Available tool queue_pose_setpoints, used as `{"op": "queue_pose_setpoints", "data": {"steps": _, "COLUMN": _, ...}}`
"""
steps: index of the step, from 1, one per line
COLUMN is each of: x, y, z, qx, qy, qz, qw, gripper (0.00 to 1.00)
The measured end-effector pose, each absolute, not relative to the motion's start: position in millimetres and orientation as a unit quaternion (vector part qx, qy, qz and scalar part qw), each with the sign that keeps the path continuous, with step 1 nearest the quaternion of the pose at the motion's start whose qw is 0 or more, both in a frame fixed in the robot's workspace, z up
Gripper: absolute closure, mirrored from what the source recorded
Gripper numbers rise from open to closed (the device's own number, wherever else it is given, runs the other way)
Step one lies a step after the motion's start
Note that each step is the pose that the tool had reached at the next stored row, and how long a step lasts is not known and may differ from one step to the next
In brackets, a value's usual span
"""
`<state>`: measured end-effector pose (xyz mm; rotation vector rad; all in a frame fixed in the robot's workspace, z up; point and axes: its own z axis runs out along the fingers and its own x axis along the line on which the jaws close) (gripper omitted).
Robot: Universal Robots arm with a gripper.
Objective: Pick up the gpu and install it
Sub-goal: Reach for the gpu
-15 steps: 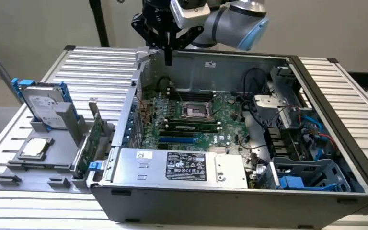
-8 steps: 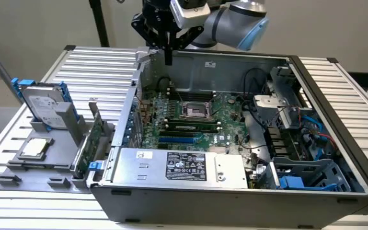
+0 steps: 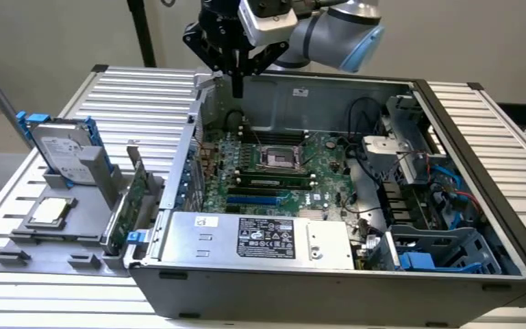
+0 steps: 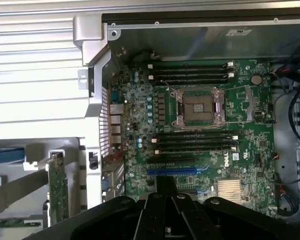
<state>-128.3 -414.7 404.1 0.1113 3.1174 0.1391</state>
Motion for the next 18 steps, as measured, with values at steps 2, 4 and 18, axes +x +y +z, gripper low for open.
{"op": "queue_pose_setpoints", "data": {"steps": 2, "x": -132.9, "y": -419.2, "z": 403.8, "qx": 0.036, "qy": 0.998, "qz": 0.044, "qw": 0.010, "gripper": 0.89}}
{"op": "queue_pose_setpoints", "data": {"steps": 4, "x": -138.8, "y": -422.3, "z": 403.5, "qx": 0.036, "qy": 0.998, "qz": 0.044, "qw": 0.010, "gripper": 0.89}}
{"op": "queue_pose_setpoints", "data": {"steps": 18, "x": -197.0, "y": -428.5, "z": 399.3, "qx": 0.035, "qy": 0.999, "qz": 0.028, "qw": 0.010, "gripper": 0.89}}
